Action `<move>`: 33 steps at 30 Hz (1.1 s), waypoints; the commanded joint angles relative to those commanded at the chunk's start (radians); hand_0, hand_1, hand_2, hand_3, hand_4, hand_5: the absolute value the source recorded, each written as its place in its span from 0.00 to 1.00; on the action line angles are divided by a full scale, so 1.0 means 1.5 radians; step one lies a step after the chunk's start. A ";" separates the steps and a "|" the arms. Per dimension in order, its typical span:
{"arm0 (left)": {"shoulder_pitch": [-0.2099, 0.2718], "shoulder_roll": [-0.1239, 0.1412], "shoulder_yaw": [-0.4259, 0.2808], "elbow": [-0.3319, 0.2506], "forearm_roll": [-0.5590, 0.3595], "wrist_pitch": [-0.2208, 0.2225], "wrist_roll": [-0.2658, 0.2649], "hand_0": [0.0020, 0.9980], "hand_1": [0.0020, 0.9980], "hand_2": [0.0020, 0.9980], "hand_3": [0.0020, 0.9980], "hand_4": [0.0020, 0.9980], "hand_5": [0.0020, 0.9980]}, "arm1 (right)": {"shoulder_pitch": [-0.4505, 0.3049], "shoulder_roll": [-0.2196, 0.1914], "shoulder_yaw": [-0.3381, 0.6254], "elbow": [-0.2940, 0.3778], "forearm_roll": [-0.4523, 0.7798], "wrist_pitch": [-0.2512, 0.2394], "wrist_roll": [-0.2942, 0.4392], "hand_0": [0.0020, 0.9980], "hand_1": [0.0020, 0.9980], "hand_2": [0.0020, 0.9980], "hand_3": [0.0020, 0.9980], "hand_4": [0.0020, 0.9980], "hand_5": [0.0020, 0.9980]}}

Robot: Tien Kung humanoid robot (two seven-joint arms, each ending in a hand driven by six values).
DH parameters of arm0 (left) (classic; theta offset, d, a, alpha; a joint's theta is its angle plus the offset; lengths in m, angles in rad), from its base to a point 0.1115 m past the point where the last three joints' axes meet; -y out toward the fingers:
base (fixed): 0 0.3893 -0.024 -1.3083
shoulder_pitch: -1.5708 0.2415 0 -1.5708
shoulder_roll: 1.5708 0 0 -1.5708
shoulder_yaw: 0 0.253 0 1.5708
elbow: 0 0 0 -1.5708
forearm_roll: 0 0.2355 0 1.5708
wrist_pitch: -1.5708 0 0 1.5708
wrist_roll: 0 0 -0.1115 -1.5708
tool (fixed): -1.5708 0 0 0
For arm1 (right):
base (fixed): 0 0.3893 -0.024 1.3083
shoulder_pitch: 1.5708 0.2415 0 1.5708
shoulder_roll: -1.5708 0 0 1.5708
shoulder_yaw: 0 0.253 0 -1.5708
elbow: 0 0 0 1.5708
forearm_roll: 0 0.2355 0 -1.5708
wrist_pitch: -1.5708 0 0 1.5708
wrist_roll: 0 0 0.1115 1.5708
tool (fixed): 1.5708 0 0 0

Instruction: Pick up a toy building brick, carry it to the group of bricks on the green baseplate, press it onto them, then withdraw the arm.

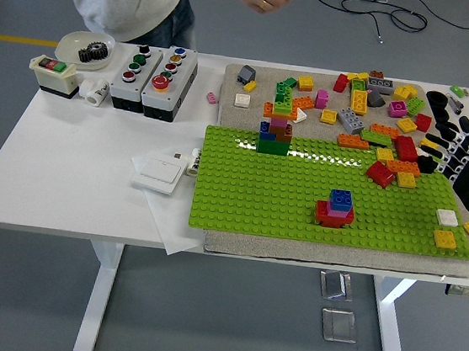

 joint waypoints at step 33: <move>-0.001 -0.003 0.007 0.000 -0.008 0.000 -0.003 0.78 0.72 0.65 0.56 0.59 0.61 | -0.009 -0.001 0.022 -0.012 0.006 -0.058 0.037 0.94 0.87 0.89 0.95 1.00 0.90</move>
